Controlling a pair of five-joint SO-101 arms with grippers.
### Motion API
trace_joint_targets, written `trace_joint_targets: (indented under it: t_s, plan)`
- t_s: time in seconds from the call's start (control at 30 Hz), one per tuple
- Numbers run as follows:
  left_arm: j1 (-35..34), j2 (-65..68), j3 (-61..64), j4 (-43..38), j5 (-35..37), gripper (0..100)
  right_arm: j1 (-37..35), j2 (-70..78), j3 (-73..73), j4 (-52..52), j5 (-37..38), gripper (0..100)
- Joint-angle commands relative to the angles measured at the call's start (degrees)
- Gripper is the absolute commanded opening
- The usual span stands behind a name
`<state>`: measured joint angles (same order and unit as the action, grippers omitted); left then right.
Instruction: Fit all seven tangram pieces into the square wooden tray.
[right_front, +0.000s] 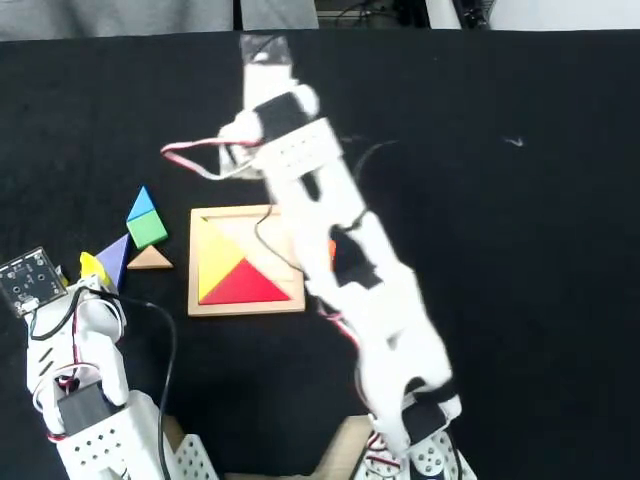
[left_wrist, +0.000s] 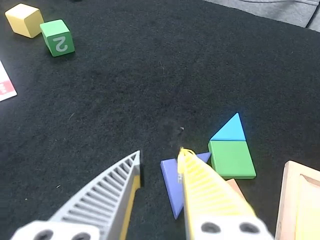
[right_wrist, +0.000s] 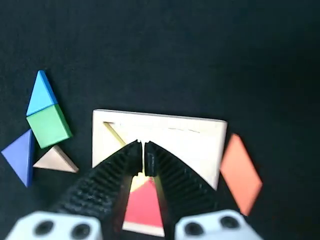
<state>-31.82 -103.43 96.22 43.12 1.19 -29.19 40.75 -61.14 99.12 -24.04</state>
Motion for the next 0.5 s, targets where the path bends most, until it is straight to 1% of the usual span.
trace_joint_targets:
  t_s: [0.0, 0.13, 0.2, 0.33, 0.47]
  plan:
    - [-0.4, -0.5, 1.2, -0.9, 0.4, 13, 3.1, -15.4, 8.9, 1.9, 4.8, 1.0]
    - [-0.1, -0.5, 1.2, -1.0, 0.4, 13, 5.1, -26.3, 21.8, 1.1, 13.5, 1.0]
    - [1.2, -0.5, 1.2, -0.9, 0.4, 13, 6.5, -30.6, 29.1, -1.4, 16.5, 1.0]
    - [1.6, -0.5, 1.2, -0.8, 0.4, 13, 9.2, -37.8, 46.2, -12.1, 21.5, 1.0]
    - [1.5, -0.5, 1.2, -0.7, 0.4, 13, 9.5, -43.6, 62.8, -23.8, 26.7, 1.0]
